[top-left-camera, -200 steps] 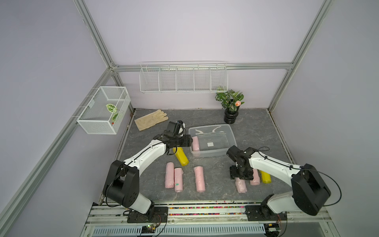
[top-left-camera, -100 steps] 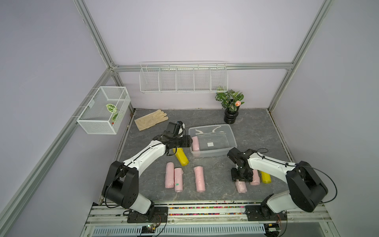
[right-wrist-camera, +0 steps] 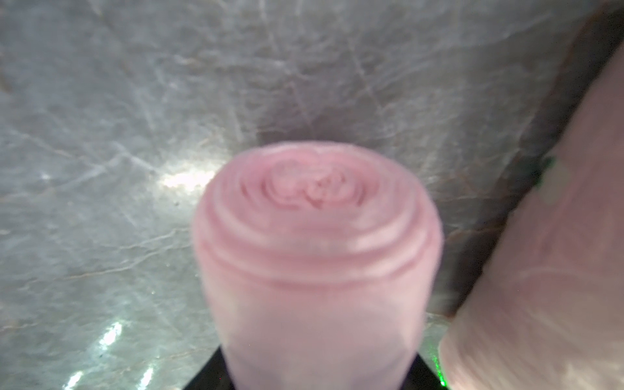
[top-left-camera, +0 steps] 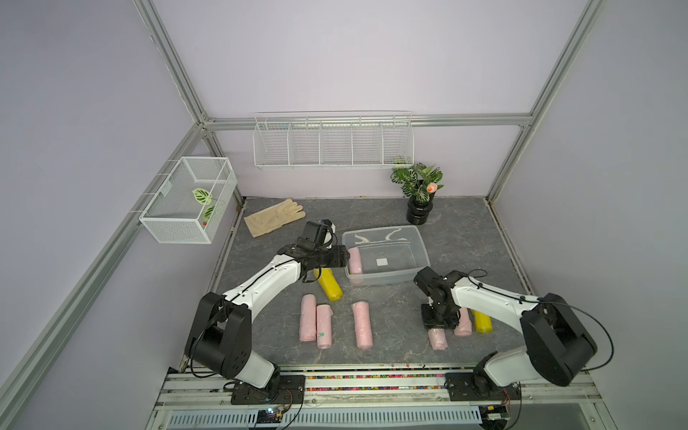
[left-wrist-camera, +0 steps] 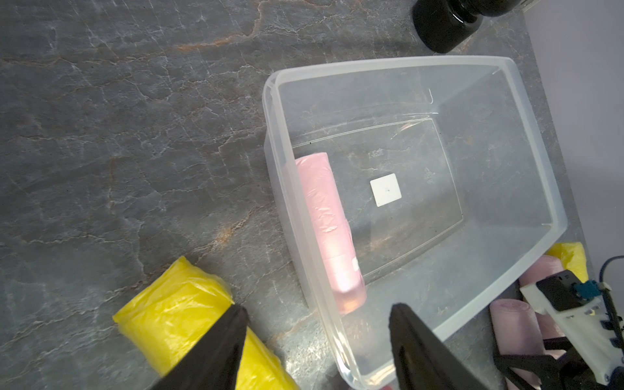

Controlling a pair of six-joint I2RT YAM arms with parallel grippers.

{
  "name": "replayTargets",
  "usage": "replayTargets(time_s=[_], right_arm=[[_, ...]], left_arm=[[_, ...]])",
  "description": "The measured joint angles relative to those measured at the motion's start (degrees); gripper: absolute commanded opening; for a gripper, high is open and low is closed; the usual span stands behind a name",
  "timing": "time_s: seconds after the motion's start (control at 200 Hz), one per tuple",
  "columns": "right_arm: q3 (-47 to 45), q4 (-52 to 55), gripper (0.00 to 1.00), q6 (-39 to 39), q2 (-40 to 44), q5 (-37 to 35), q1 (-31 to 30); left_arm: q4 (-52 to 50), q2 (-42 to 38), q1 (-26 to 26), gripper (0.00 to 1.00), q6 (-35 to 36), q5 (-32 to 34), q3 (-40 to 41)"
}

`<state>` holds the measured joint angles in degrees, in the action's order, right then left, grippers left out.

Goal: Put the roll of trash bags into the storage box
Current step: Pick up the roll of trash bags from the center of the board.

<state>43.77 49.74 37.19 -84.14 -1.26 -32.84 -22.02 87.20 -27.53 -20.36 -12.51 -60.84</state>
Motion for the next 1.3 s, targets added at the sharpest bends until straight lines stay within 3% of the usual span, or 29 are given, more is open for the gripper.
replayTargets(time_s=[0.375, 0.725, 1.3], right_arm=[[2.2, 3.5, 0.46, -0.2, 3.8, 0.0, 0.3], [21.0, 9.2, 0.46, -2.7, 7.3, 1.7, 0.3], [47.7, 5.7, 0.44, -8.5, -14.3, 11.2, 0.3]], left_arm=[[0.0, 0.0, 0.0, 0.72, -0.2, 0.1, 0.0], [0.5, -0.4, 0.0, 0.72, -0.7, 0.0, 0.0], [0.6, -0.5, 0.0, 0.72, -0.7, 0.0, 0.0]])
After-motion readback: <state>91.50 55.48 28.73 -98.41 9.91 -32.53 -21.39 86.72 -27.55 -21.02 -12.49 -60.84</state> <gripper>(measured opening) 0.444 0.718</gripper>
